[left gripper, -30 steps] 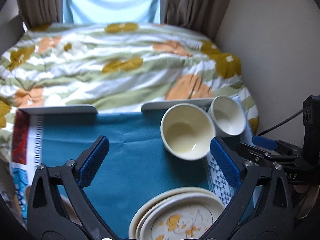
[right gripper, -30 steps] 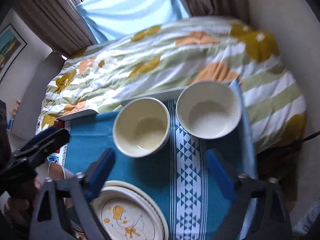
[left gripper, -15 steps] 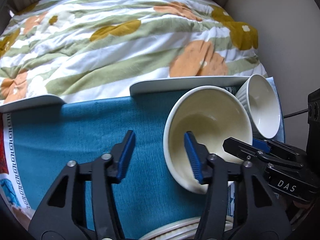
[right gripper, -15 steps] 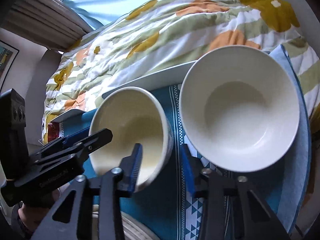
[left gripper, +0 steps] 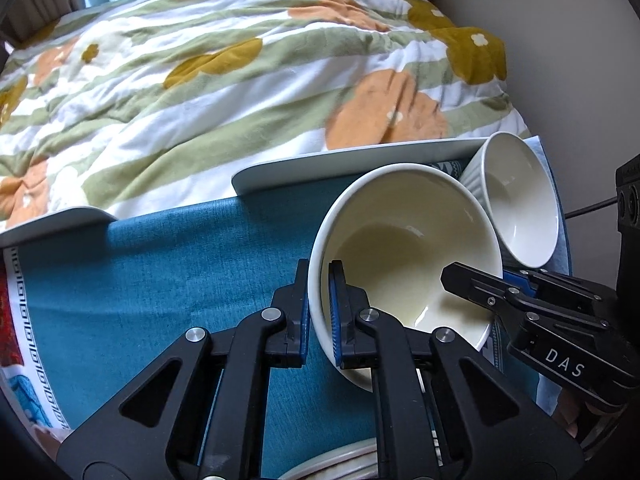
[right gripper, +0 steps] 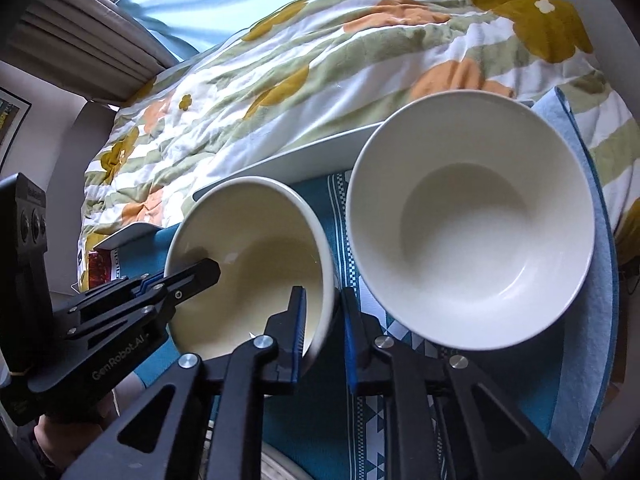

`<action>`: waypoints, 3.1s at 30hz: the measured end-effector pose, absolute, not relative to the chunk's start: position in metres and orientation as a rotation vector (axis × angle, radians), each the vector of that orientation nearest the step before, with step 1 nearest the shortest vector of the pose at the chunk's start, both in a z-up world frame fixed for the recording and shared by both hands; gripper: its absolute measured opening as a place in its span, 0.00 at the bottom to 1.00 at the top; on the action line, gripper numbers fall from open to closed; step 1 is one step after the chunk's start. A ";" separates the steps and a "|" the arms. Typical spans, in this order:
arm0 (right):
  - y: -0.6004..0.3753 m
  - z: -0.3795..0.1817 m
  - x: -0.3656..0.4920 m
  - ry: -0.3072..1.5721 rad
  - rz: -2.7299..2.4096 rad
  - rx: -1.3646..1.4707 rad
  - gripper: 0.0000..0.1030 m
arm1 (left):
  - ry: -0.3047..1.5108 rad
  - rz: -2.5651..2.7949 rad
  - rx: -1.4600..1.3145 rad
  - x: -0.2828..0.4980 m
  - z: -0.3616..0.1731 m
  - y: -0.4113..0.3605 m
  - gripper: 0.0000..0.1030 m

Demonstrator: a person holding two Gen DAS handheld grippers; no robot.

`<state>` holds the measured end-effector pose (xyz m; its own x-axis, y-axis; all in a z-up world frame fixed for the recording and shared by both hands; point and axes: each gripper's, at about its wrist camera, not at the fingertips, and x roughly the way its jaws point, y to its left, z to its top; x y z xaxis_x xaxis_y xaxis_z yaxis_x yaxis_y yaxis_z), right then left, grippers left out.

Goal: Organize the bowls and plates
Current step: 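Reach both grippers to the cream bowl and grasp its rim, then carry the cream bowl and lower it into the mauve bowl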

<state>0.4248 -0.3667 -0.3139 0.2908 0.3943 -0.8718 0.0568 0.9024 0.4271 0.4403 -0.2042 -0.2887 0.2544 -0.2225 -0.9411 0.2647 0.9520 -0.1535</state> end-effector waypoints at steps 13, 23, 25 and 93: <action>-0.354 -0.248 0.403 1.203 0.295 0.335 0.15 | 1.167 -0.274 0.001 0.398 -0.211 -0.185 0.07; -0.287 -0.185 0.369 1.138 0.463 0.220 0.15 | 1.077 -0.139 -0.092 0.331 -0.146 -0.111 0.07; -0.272 -0.178 0.363 1.132 0.484 0.205 0.15 | 1.065 -0.119 -0.104 0.318 -0.138 -0.091 0.07; -0.059 -0.285 0.305 1.379 0.391 0.102 0.15 | 1.332 -0.146 -0.014 0.261 -0.269 0.109 0.11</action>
